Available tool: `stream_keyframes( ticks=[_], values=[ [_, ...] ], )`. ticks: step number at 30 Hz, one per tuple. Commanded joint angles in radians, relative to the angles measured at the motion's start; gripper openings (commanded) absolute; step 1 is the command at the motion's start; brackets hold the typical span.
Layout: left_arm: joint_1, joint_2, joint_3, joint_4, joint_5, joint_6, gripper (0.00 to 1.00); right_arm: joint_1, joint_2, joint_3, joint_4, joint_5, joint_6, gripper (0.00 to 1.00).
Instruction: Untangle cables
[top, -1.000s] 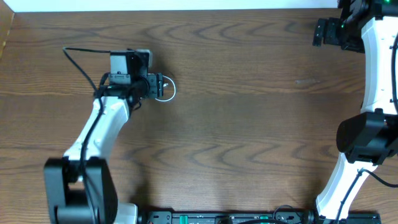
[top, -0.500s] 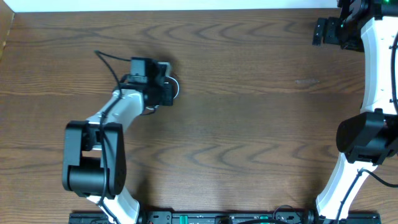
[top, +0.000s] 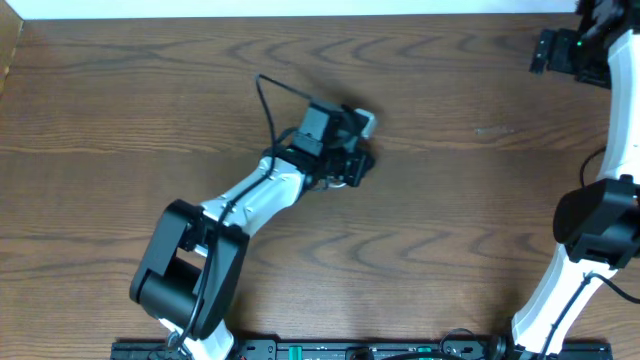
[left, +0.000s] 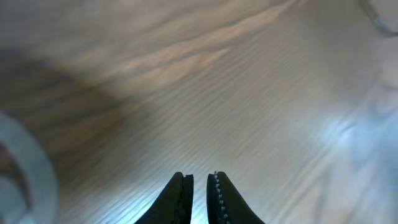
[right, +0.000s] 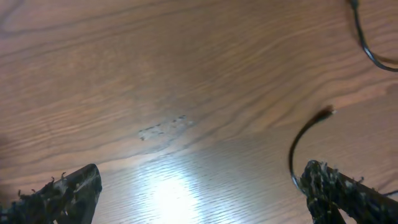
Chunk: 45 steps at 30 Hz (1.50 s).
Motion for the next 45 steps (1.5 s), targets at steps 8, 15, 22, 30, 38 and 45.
stream_keyframes(
  ticks=[8, 15, 22, 30, 38, 45],
  values=[
    [-0.01, -0.313, 0.116, 0.0, -0.058, 0.0, 0.15, -0.039, 0.008, -0.064, 0.021, -0.088, -0.014, 0.99],
    [-0.005, -0.364, 0.116, -0.076, -0.137, 0.056, 0.15, -0.009, 0.008, -0.214, 0.062, -0.496, -0.195, 0.99],
    [-0.003, -0.363, 0.116, -0.084, -0.213, 0.095, 0.14, 0.061, 0.004, -0.235, -0.021, -0.915, -0.539, 0.99],
    [0.01, -0.363, 0.116, -0.084, -0.233, 0.103, 0.14, 0.162, 0.004, -0.238, -0.158, -0.99, -0.762, 0.99],
    [0.009, -0.364, 0.116, -0.08, -0.124, 0.087, 0.14, 0.224, 0.004, -0.238, -0.098, -0.997, -0.785, 0.99],
    [0.009, -0.365, 0.116, -0.053, -0.048, 0.051, 0.14, 0.249, 0.006, -0.258, -0.045, -0.997, -0.784, 0.94]
  ],
)
